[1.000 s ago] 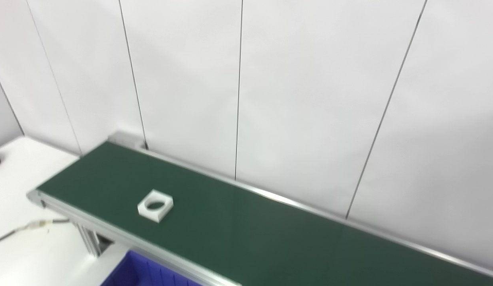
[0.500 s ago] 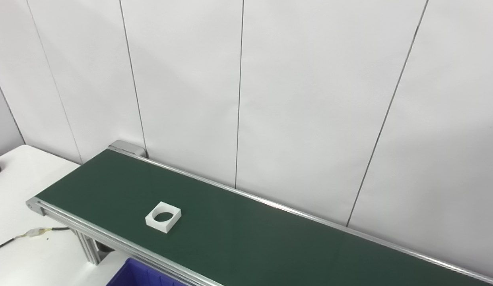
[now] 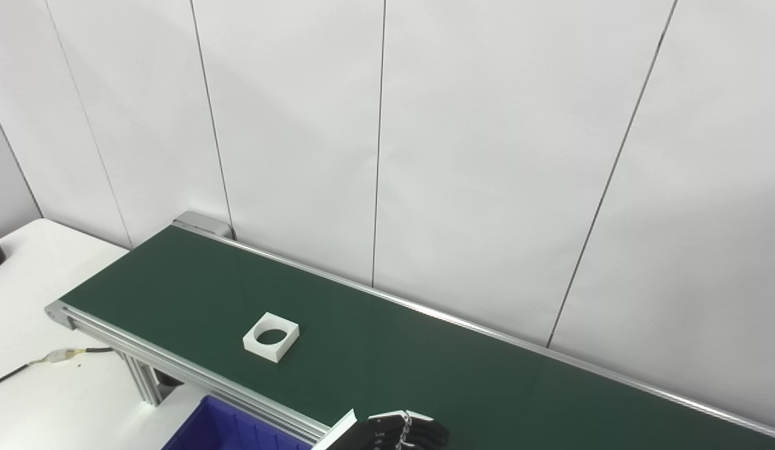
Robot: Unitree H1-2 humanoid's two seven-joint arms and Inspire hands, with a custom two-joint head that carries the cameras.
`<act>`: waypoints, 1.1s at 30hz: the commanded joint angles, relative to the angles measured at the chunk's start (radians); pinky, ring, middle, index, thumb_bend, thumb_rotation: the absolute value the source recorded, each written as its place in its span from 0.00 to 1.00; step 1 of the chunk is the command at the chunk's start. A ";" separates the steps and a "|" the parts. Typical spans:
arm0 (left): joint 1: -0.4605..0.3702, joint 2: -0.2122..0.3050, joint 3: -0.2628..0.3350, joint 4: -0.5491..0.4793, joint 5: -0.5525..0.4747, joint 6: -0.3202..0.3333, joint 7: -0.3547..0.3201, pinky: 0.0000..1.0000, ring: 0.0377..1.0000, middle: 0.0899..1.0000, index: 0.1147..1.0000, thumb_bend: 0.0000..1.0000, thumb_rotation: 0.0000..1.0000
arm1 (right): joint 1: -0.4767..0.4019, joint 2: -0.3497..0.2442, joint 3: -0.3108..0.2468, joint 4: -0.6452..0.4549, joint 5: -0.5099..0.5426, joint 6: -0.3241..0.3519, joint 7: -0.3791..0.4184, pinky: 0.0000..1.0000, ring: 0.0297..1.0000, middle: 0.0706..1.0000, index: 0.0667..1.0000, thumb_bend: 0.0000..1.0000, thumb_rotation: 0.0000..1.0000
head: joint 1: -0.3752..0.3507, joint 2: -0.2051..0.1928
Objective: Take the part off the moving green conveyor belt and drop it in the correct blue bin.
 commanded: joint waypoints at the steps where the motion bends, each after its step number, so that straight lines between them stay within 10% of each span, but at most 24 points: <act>1: -0.029 0.020 0.014 -0.063 0.013 0.022 0.013 0.69 0.73 0.74 0.71 0.79 0.61 | -0.004 -0.002 -0.007 -0.035 0.004 0.004 0.002 0.64 0.74 0.80 0.89 0.71 0.70 | 0.002 0.004; 33: -0.356 0.252 0.063 -0.131 0.214 0.275 -0.044 0.70 0.76 0.77 0.74 0.74 0.23 | -0.016 -0.006 -0.008 -0.157 0.013 0.101 0.012 0.66 0.73 0.79 0.88 0.62 0.60 | -0.062 0.189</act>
